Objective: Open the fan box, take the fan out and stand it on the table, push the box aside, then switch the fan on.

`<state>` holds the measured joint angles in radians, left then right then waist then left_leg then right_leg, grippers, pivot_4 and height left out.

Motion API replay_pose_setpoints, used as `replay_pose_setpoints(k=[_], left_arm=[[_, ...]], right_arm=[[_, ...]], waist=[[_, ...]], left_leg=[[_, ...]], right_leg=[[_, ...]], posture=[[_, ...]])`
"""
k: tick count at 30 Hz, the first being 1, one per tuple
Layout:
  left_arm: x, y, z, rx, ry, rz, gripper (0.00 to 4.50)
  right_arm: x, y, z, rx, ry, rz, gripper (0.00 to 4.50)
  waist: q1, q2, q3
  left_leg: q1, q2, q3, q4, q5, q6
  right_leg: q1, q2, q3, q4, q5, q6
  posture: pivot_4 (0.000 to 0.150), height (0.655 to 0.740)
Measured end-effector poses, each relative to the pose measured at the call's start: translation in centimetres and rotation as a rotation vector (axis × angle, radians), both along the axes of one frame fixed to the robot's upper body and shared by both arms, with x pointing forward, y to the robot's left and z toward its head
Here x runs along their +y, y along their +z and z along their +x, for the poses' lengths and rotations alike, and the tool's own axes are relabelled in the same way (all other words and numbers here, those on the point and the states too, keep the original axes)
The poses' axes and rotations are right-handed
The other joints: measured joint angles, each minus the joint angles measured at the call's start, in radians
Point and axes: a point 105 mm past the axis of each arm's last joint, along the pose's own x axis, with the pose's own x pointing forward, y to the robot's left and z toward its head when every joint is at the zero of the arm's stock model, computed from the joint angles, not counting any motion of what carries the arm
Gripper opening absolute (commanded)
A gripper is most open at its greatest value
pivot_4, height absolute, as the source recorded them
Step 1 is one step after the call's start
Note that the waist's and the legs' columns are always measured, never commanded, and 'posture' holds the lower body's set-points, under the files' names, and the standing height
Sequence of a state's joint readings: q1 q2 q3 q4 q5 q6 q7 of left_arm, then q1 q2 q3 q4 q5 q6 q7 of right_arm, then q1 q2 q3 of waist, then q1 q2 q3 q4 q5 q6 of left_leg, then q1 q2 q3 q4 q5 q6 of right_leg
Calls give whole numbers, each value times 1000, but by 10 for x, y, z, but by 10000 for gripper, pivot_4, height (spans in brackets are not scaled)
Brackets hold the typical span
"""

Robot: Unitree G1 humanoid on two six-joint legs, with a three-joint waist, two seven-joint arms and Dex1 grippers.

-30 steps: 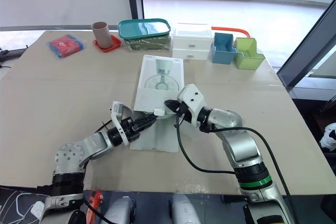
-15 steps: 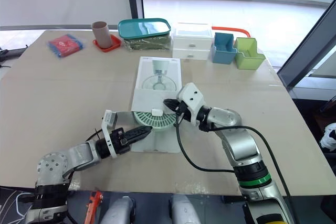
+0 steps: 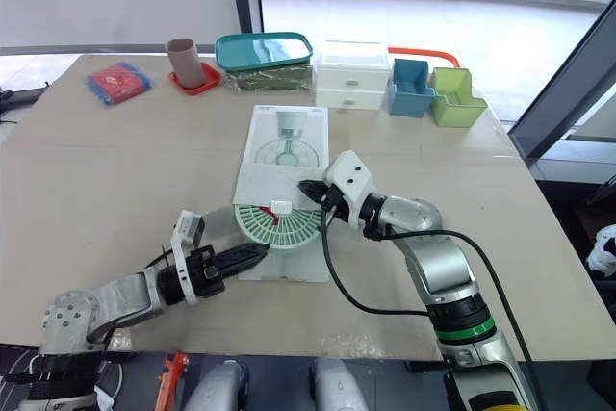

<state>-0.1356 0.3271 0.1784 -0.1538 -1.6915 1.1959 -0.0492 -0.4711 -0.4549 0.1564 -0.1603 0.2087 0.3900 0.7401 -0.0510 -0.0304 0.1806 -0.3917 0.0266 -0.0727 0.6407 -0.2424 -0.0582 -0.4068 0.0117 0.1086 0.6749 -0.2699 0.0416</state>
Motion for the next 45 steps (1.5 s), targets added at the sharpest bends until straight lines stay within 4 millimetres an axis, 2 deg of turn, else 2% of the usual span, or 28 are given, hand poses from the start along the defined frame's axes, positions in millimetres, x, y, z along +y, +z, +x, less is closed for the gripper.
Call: replay_pose_setpoints(k=[10,11,17,18,19,28,32,38,43,45], left_arm=[[-5,0,1,22,3,-12,9929],[-5,0,1,24,5,-6,19931],[-1,-1,0,31,3,15,40827],[-1,-1,0,31,2,15,43723],[1,0,0,29,1,21,44649],[14,8,7,-8,21,35,44649],[16,12,18,-21,51,35,44649],[12,11,28,2,95,-16,44649],[12,10,28,3,93,-18,44649],[11,10,30,8,95,-25,39268]], right_arm=[[-1,-1,1,2,-4,-3,0],[-1,-1,1,2,-3,-4,0],[-1,-1,2,3,-5,-6,0],[-1,-1,2,3,-5,-6,0],[-1,-1,2,3,-5,-7,0],[-1,-1,2,2,-5,-6,0],[1,-1,1,3,-2,-1,0],[1,-1,1,1,-1,1,0],[1,-1,1,1,-2,0,0],[1,-1,1,0,-3,-1,0]], waist=[[0,0,0],[0,0,0],[0,0,0],[0,0,0],[0,0,0],[0,0,0],[1,0,0],[1,0,0],[1,0,0],[1,0,0]], left_leg=[[0,0,0,0,1,-2],[0,0,0,0,1,-2],[0,0,0,0,1,-2],[0,0,0,0,1,-2],[0,0,0,0,1,-2],[0,0,0,0,1,-2],[0,0,0,0,1,-2],[0,0,0,0,1,-2],[0,0,0,-1,1,-2],[0,0,0,-1,1,-2]], right_leg=[[0,0,0,0,0,-1],[0,0,0,0,0,-1],[0,0,0,0,0,0],[0,0,0,0,0,-1],[0,0,0,0,0,0],[0,0,0,0,0,-1],[0,0,-1,0,0,-1],[0,0,-1,0,1,-1],[0,0,0,0,1,-1],[0,0,-1,0,1,-1]], posture=[[1500,7400],[1500,7400],[1500,7400],[1500,7400],[1500,7400],[1500,7400],[1500,7400],[1500,7400],[1500,7400],[1500,7400]])
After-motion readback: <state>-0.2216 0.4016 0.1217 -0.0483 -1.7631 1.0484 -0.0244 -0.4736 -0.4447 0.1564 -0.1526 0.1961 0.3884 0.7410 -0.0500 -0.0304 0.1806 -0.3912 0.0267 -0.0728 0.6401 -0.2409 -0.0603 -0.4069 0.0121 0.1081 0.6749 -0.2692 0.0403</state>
